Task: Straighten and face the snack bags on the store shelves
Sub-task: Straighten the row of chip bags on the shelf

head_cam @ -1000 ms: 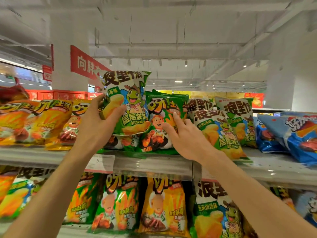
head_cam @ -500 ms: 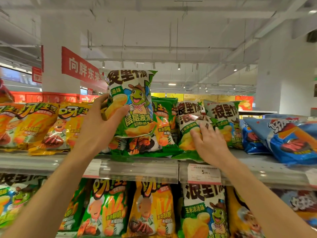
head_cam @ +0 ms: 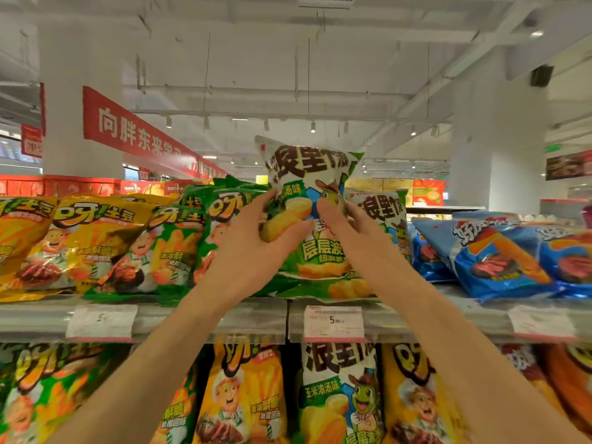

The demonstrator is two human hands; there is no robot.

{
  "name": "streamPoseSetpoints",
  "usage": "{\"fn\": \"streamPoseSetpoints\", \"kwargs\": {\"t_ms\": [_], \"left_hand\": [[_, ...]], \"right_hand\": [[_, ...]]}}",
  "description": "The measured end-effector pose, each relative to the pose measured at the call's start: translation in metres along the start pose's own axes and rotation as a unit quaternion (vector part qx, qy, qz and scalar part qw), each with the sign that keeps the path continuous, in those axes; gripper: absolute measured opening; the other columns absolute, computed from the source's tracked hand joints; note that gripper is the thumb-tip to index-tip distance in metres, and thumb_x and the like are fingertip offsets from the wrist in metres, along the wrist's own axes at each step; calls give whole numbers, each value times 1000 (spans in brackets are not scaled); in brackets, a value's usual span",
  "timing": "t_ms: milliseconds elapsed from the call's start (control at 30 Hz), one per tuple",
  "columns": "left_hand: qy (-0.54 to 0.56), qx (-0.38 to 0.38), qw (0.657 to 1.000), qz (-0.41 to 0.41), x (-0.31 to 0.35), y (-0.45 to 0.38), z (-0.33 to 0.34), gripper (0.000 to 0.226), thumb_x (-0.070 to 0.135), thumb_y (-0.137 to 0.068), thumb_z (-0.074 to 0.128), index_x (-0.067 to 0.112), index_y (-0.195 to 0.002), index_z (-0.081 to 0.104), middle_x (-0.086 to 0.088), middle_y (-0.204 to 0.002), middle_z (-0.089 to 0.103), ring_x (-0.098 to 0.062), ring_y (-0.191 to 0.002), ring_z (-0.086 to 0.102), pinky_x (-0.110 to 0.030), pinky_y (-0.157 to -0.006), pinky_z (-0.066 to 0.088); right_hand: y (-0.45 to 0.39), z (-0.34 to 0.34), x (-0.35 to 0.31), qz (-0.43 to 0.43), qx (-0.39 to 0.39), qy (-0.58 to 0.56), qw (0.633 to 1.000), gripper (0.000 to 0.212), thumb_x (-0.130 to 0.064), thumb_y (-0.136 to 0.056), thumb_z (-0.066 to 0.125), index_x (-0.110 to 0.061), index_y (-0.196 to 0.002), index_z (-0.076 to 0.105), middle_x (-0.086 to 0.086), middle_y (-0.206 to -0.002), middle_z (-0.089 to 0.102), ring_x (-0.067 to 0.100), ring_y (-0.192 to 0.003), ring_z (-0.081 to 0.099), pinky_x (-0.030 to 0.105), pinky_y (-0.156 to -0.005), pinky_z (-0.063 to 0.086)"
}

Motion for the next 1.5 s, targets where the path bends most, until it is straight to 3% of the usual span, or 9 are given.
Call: {"fn": "streamPoseSetpoints", "kwargs": {"t_ms": [67, 200, 400, 567, 733, 933, 1100, 1300, 1500], "left_hand": [[19, -30, 999, -3, 1, -3, 13, 79, 72, -83, 64, 45, -152, 36, 36, -117, 53, 22, -97, 58, -8, -71, 53], [38, -49, 998, -21, -3, -6, 27, 58, 64, -93, 55, 44, -147, 46, 39, -115, 57, 19, -102, 59, -14, -88, 50], [-312, -16, 940, 137, 15, 4, 54, 50, 51, -99, 55, 22, -141, 58, -3, -140, 59, -25, -132, 49, -46, -112, 37], [-463, -87, 872, 133, -3, 9, 86, 63, 70, -99, 29, 33, -146, 52, 2, -143, 59, -21, -134, 51, -46, -118, 23], [-437, -58, 883, 163, 0, 12, 75, 61, 63, -98, 34, 24, -134, 63, -1, -133, 66, -25, -129, 55, -46, -114, 31], [-489, 46, 869, 59, -11, -1, 25, 54, 49, -97, 58, 15, -139, 59, -20, -153, 45, -41, -143, 35, -59, -115, 26], [-506, 14, 862, 20, -36, 1, 17, 72, 62, -96, 27, 26, -157, 37, -13, -165, 31, -34, -153, 24, -57, -123, 16], [-500, -7, 865, 39, -40, 6, 19, 72, 59, -95, 26, 28, -159, 33, -10, -167, 28, -31, -153, 25, -54, -122, 17], [-450, 27, 892, 24, -38, -1, 3, 74, 70, -95, 23, 30, -157, 36, -5, -165, 33, -32, -154, 20, -63, -120, 20]], "right_hand": [[2, -15, 7, 4, 13, -18, 1000, 34, -80, -75, 65, -67, -104, 54, -35, -101, 69, -11, -97, 67, 18, -82, 55], [-2, -62, 30, 39, 65, -47, 996, 65, -71, -77, 71, -43, -135, 57, -8, -124, 69, 10, -109, 69, 38, -95, 58], [-4, -151, 60, 40, 181, -11, 983, 69, -76, -72, 63, -36, -129, 61, -16, -112, 67, 9, -107, 64, 32, -84, 53], [-2, -170, 102, 54, 132, 99, 985, 30, -58, -97, 53, -33, -105, 67, -7, -98, 74, 16, -96, 68, 28, -73, 52], [-2, -162, 112, 64, 100, 216, 969, 56, -50, -107, 39, -24, -156, 35, 5, -154, 45, 25, -143, 40, 46, -116, 34], [4, -117, 92, 51, 78, 354, 931, 99, -83, -86, 45, -28, -161, 10, 6, -169, 9, 33, -154, 17, 62, -120, 29], [2, -128, 101, 85, 109, 442, 886, 96, -74, -91, 50, -29, -162, 4, 9, -171, 0, 38, -156, 8, 64, -120, 22], [-3, -122, 104, 97, 69, 472, 874, 86, -73, -98, 28, -26, -164, 0, 10, -173, -2, 31, -159, -4, 59, -126, 3], [6, -57, 42, -92, 114, 425, 893, 80, -71, -97, 36, -21, -158, 26, 9, -168, 21, 28, -156, 18, 48, -125, 19]]}}
Point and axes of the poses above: each hand's wrist, its own y-axis away from the middle knuckle, its own z-axis out of the palm, x = y × z, the point moved 9 cm from there along -y, towards the middle knuckle
